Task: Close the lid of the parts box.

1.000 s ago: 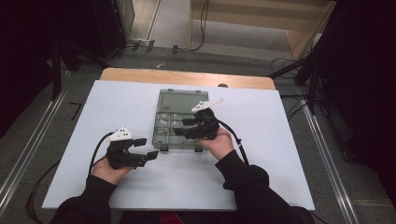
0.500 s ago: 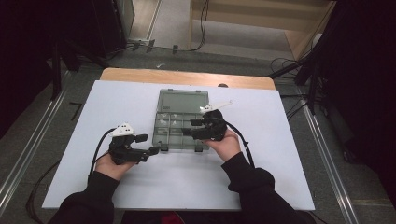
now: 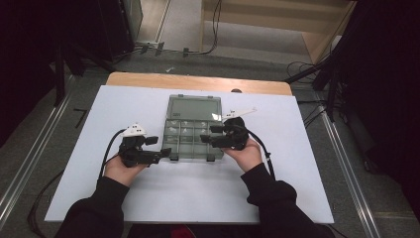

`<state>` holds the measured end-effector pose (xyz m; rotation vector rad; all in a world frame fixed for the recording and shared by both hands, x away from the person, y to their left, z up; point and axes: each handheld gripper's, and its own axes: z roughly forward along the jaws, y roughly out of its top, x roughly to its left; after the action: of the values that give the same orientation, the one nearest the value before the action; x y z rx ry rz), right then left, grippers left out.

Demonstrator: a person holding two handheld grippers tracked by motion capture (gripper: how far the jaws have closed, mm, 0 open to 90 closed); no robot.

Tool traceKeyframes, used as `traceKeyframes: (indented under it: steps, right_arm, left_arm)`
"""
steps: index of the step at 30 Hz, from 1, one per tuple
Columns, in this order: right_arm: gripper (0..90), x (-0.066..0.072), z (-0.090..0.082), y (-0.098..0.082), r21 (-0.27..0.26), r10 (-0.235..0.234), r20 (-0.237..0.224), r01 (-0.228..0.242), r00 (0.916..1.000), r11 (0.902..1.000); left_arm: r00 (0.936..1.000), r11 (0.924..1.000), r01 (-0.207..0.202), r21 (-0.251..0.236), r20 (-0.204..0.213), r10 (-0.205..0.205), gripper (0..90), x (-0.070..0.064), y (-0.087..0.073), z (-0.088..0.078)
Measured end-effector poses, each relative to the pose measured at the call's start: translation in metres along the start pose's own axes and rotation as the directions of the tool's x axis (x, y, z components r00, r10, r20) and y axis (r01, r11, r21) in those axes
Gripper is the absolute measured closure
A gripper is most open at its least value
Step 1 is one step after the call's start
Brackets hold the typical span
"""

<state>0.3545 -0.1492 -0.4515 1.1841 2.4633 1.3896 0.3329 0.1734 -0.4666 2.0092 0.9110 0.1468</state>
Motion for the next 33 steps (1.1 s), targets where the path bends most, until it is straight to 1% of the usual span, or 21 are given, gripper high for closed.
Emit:
traceKeyframes:
  steps: [5, 6, 7, 11, 15, 18, 24, 25, 28, 30, 33]
  right_arm:
    - [36.1, -0.002, -0.002, -0.001, 0.001, -0.004, 0.017, 0.004, 0.9999, 1.0000]
    - [36.1, -0.003, -0.003, -0.001, 0.000, -0.003, 0.022, 0.003, 0.9998, 1.0000]
    - [36.1, -0.003, -0.003, -0.001, -0.002, -0.001, 0.023, 0.001, 0.9997, 1.0000]
    - [36.1, -0.008, -0.006, -0.001, -0.010, 0.011, 0.035, -0.011, 0.9993, 0.9999]
    - [36.1, -0.013, -0.009, -0.002, -0.014, 0.021, 0.050, -0.021, 0.9985, 0.9997]
    - [36.1, -0.016, -0.010, -0.001, -0.021, 0.030, 0.055, -0.028, 0.9981, 0.9994]
    - [36.1, -0.023, -0.013, -0.002, -0.023, 0.045, 0.067, -0.044, 0.9968, 0.9988]
    - [36.1, -0.024, -0.013, -0.002, -0.025, 0.051, 0.067, -0.050, 0.9965, 0.9985]
    - [36.1, -0.027, -0.014, -0.002, -0.031, 0.058, 0.075, -0.056, 0.9954, 0.9979]
    - [36.1, -0.029, -0.015, -0.002, -0.034, 0.067, 0.079, -0.064, 0.9947, 0.9974]
    - [36.1, -0.032, -0.014, -0.001, -0.032, 0.064, 0.095, -0.061, 0.9935, 0.9976]
  left_arm:
    - [1.0000, 1.0000, -0.003, -0.004, -0.004, 0.003, 24.6, 0.001, 0.005, 0.005]
    - [1.0000, 1.0000, 0.002, -0.005, -0.003, -0.002, 24.6, 0.001, 0.006, 0.006]
    - [1.0000, 1.0000, -0.002, 0.003, -0.008, 0.002, 24.6, 0.002, 0.007, 0.007]
    - [0.9999, 1.0000, -0.004, -0.003, -0.010, 0.004, 24.6, 0.003, 0.013, 0.010]
    - [0.9999, 0.9998, 0.015, -0.010, -0.008, -0.015, 24.6, 0.005, 0.018, 0.014]
    - [0.9999, 0.9999, 0.006, -0.009, -0.013, -0.006, 24.6, 0.007, 0.021, 0.017]
    - [0.9996, 0.9998, 0.012, -0.014, -0.027, -0.012, 24.7, 0.011, 0.027, 0.022]
    - [0.9994, 0.9997, 0.023, -0.011, -0.027, -0.023, 24.7, 0.012, 0.028, 0.023]
    - [0.9991, 0.9998, 0.021, -0.006, -0.035, -0.021, 24.7, 0.015, 0.031, 0.027]
    - [0.9988, 0.9995, 0.029, -0.010, -0.039, -0.030, 24.7, 0.016, 0.034, 0.029]
    - [0.9983, 0.9993, 0.030, -0.020, -0.050, -0.031, 24.7, 0.018, 0.038, 0.030]
